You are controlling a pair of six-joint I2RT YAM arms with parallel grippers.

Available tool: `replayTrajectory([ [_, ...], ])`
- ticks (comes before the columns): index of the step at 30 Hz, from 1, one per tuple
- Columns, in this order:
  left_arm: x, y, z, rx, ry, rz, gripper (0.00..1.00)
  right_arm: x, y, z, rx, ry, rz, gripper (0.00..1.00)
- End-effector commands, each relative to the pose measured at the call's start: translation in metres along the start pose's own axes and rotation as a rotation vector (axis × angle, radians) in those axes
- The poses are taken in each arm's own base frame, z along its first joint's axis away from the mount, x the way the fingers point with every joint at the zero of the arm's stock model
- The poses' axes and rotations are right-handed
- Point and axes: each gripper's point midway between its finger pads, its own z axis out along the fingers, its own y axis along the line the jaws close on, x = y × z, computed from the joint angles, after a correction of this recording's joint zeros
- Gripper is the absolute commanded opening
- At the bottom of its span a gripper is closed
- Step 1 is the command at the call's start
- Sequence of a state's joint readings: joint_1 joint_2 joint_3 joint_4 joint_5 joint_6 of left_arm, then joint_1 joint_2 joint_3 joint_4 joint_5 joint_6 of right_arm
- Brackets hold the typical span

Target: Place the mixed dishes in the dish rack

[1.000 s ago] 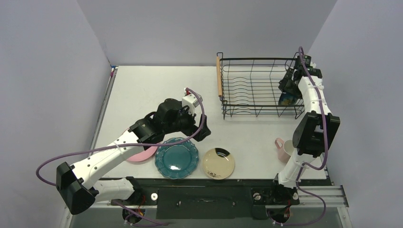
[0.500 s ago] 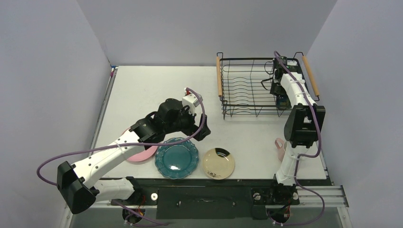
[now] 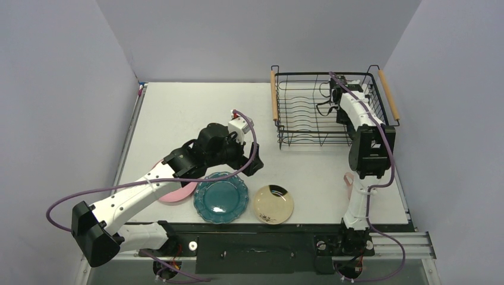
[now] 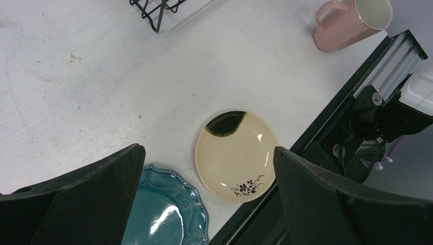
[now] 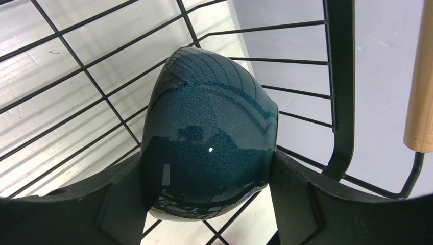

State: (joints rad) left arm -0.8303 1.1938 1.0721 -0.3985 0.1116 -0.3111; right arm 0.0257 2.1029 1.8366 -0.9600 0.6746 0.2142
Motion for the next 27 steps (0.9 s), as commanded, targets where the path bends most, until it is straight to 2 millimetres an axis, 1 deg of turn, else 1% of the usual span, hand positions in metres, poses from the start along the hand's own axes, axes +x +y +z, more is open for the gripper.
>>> replayTrajectory([
  [1, -0.013, -0.001, 0.000, 0.004, -0.046, 0.011, 0.96, -0.023, -0.027, -0.010, 0.132, -0.061, -0.010, 0.00],
  [6, -0.013, 0.000, 0.000, -0.001, -0.046, 0.014, 0.97, -0.015, -0.009, 0.002, 0.095, -0.019, -0.050, 0.00],
  [12, -0.011, 0.002, 0.001, -0.014, -0.041, 0.017, 0.96, -0.011, 0.003, 0.004, 0.084, -0.006, -0.075, 0.01],
  [13, -0.012, 0.002, 0.001, -0.012, -0.041, 0.018, 0.96, -0.011, 0.004, 0.004, 0.074, -0.006, -0.074, 0.04],
  [14, -0.011, 0.002, 0.001, -0.012, -0.039, 0.018, 0.96, -0.012, 0.006, 0.003, 0.066, -0.008, -0.074, 0.12],
  [15, -0.011, 0.002, 0.001, -0.012, -0.039, 0.018, 0.96, -0.011, 0.009, 0.001, 0.047, -0.009, -0.076, 0.15],
  [16, -0.011, 0.002, 0.002, -0.011, -0.037, 0.017, 0.97, -0.012, 0.010, -0.001, 0.037, -0.013, -0.073, 0.22],
  [17, -0.010, 0.002, 0.002, -0.011, -0.036, 0.017, 0.97, -0.012, 0.015, -0.004, 0.016, -0.016, -0.078, 0.26],
  [18, -0.012, 0.002, 0.002, -0.011, -0.039, 0.017, 0.97, -0.014, 0.015, -0.007, 0.008, -0.022, -0.076, 0.34],
  [20, -0.011, 0.002, 0.002, -0.010, -0.037, 0.018, 0.97, -0.016, 0.020, -0.013, -0.024, -0.034, -0.077, 0.42],
  [21, -0.010, 0.002, 0.002, -0.011, -0.035, 0.017, 0.97, -0.017, 0.021, -0.016, -0.032, -0.039, -0.076, 0.44],
  [23, -0.009, 0.002, 0.003, -0.012, -0.032, 0.016, 0.96, -0.019, 0.022, -0.020, -0.049, -0.046, -0.071, 0.52],
  [24, -0.010, 0.002, 0.003, -0.010, -0.034, 0.017, 0.96, -0.020, 0.020, -0.023, -0.052, -0.052, -0.065, 0.58],
  [27, -0.010, 0.002, 0.003, -0.010, -0.032, 0.016, 0.96, -0.023, 0.017, -0.027, -0.053, -0.064, -0.059, 0.62],
])
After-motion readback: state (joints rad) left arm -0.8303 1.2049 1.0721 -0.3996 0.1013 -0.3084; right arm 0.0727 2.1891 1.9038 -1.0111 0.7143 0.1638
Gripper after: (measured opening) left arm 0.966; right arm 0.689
